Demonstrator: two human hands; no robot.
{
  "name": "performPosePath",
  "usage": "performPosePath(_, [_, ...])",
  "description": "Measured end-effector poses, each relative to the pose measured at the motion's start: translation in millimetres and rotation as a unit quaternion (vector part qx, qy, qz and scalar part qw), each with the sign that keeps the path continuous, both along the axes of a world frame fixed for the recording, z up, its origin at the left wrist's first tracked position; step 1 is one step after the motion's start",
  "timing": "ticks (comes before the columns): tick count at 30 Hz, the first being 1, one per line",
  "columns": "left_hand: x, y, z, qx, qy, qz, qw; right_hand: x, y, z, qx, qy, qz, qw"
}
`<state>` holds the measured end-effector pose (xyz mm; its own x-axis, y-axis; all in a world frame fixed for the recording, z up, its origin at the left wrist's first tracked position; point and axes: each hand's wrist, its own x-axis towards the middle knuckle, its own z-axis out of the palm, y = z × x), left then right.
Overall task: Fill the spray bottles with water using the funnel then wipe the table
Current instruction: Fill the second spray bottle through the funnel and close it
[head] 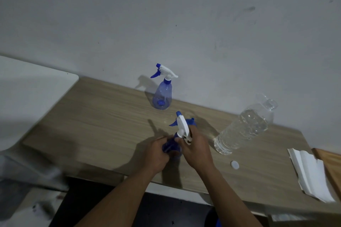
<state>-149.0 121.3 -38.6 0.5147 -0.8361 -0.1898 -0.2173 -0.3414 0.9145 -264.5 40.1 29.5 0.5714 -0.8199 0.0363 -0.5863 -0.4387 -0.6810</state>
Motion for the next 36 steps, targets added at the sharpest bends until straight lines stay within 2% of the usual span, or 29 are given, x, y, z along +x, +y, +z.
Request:
performPosePath(8, [-1,0,-4,0.010,0.009,0.002,1.000,5,-1,-14,0.050,-0.062,-0.037,0.996])
performPosePath(12, [1,1,-7,-0.008,-0.006,-0.002,1.000,3,4,-23,0.013,-0.083,0.003,0.996])
performPosePath(19, [-1,-2,-11,-0.007,-0.004,0.017,1.000,7,0,-33,0.018,-0.095,-0.046,0.994])
performPosePath(24, [-2,-1,-8,-0.061,0.054,0.012,0.997,0,12,-37,0.014,-0.167,0.004,0.986])
performPosePath(29, [-2,1,-5,-0.043,0.026,0.008,0.999,8,12,-38,0.083,-0.179,-0.086,0.977])
performPosePath(33, [-2,-1,-4,-0.051,0.044,0.018,0.998,3,13,-48,0.063,-0.180,-0.040,0.981])
performPosePath(36, [-3,-1,-4,-0.057,0.026,0.015,0.998,1,13,-51,0.042,-0.177,-0.039,0.983])
